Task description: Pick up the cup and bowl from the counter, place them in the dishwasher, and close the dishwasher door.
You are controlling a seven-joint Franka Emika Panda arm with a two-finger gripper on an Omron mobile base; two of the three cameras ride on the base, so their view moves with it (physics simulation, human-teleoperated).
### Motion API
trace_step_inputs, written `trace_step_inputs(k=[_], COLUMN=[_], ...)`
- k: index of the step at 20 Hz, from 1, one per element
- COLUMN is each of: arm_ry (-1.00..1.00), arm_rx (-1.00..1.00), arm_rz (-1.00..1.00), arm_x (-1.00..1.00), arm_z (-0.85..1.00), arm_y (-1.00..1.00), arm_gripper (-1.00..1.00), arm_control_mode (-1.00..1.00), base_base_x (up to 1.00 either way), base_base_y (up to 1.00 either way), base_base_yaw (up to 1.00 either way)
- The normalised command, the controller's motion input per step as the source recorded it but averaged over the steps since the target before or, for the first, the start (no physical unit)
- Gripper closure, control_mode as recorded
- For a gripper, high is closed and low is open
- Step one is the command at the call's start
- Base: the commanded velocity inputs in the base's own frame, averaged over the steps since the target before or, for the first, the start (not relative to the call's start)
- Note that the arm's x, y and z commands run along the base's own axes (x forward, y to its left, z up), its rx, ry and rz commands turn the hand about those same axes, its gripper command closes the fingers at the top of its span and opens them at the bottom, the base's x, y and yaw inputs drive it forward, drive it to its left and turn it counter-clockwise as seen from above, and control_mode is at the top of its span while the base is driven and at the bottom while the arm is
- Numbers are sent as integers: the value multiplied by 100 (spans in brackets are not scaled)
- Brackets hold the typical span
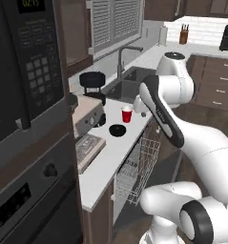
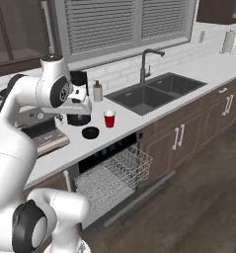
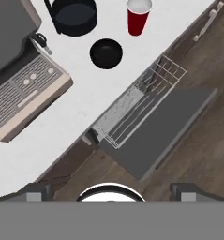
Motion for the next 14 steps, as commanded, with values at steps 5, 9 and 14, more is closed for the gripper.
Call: trace_step_inputs(k=[5, 9, 14], arm_ry=[0, 0, 3], arm_rx=[0, 0, 0], arm_rz=[0, 0, -13], arm_x=[0, 0, 13], arm_z=[0, 0, 0], arm_y=[0, 0, 0], arm_gripper=[-100, -100, -100], arm_control_mode=[100, 100, -100], base_base_x=[0, 4, 2], base_base_y=[69, 38, 5], base_base_yaw=[-43, -32, -11])
